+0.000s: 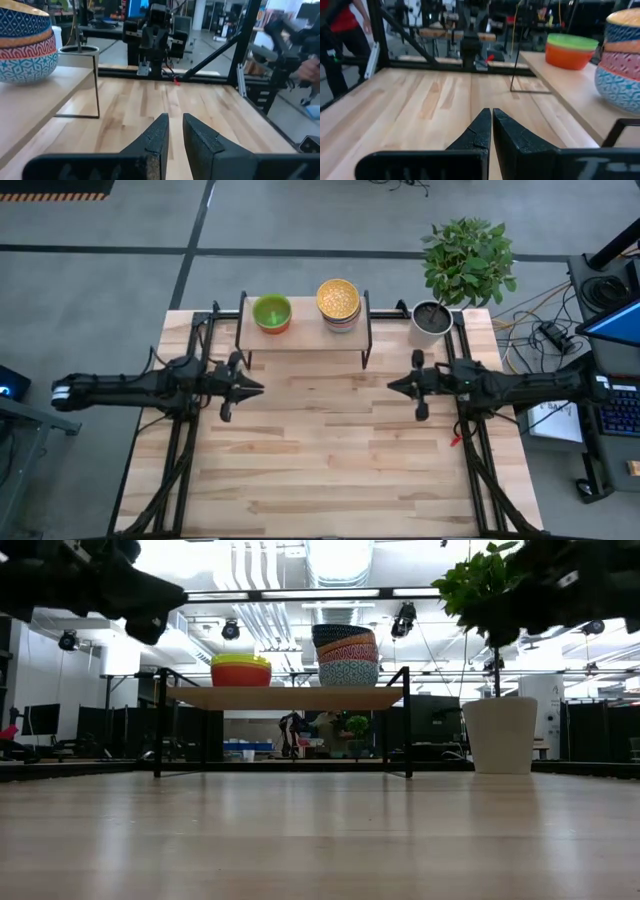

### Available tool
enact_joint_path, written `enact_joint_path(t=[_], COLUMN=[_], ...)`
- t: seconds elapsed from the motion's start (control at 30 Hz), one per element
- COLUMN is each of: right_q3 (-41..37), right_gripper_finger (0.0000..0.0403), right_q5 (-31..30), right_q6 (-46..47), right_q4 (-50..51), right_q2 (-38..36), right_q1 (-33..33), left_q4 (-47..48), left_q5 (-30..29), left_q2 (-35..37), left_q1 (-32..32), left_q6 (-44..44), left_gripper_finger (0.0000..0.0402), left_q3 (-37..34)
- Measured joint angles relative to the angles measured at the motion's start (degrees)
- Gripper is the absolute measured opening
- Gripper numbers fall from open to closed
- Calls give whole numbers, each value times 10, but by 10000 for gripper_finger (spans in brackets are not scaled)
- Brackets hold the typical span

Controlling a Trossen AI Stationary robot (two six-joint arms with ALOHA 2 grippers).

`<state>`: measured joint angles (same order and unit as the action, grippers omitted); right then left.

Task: Place and stack bowls onto a shelf
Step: Return to Home Position

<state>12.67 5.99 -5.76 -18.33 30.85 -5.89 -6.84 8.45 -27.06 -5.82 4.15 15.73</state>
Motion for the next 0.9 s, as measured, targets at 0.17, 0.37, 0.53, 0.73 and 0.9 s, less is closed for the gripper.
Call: enact_joint_path(t=[0.17, 0.37, 0.53, 0.73, 0.9], right_q3=[-47, -73, -73, -73, -89], right_gripper_finger=[9, 9, 9, 9, 9], right_q5=[0, -4, -39, -62, -60], right_q6=[5, 6, -18, -37, -23], right_q4=[26, 96, 150, 177, 179], right_q2=[-104, -214, -288, -303, -302], right_q1=[0, 0, 0, 0, 0], left_q4=[-15, -31, -37, 28, 46], left_q5=[0, 0, 19, 22, 25], left_q2=[38, 83, 133, 195, 242], left_q1=[0, 0, 0, 0, 0], left_q6=[15, 29, 18, 10, 11], left_gripper_finger=[39, 39, 39, 39, 39], left_q3=[-33, -60, -60, -61, -88])
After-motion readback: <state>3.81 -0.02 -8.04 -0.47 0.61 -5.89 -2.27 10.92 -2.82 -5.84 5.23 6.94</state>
